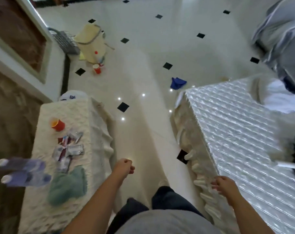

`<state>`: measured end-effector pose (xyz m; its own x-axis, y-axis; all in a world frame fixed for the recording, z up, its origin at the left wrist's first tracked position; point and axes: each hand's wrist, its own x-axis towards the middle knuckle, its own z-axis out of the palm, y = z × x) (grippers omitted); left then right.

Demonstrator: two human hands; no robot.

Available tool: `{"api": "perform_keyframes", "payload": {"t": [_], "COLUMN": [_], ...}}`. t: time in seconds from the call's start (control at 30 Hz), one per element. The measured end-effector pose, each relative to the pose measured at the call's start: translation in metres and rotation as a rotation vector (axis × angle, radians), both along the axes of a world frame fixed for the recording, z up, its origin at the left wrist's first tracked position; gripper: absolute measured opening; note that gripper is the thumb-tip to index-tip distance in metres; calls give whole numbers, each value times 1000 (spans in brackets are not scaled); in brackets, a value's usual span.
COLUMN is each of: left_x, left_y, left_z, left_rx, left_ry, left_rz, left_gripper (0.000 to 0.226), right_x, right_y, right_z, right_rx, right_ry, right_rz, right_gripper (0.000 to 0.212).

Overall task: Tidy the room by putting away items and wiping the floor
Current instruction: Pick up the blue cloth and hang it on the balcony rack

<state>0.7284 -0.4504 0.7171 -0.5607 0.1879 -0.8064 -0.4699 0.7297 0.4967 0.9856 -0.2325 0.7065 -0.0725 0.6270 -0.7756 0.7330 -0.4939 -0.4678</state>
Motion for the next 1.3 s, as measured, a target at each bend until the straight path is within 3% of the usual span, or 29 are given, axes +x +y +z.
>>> {"api": "perform_keyframes", "payload": {"t": [0.2,0.4,0.6,0.8,1.03,1.3], "left_x": [-76,-218,-357,-449,-503,-608], "left_y": [72,106,171,263,385,550], "left_z": [4,-20,-32,-33,-59,-145], "left_rx": [41,-9,8,-3,-66,-225], "left_ry": [-4,25,-125,-107,-200,-117], "left_rz": [-31,193,242,124,-90,-405], "left_gripper": [22,28,30,29,17,16], "right_x": [-74,-222,-382,-494,-538,-626], "right_y": [67,135,193,250,331,468], "right_z": [-2,-11,-5,-3,-47,-143], "right_rx": [-19,4,8,37,-92,-195], "right_ry": [3,67,69,82,8,-38], "right_rz": [-56,31,155,308,98,-130], "right_gripper": [19,19,21,29,27,25]}}
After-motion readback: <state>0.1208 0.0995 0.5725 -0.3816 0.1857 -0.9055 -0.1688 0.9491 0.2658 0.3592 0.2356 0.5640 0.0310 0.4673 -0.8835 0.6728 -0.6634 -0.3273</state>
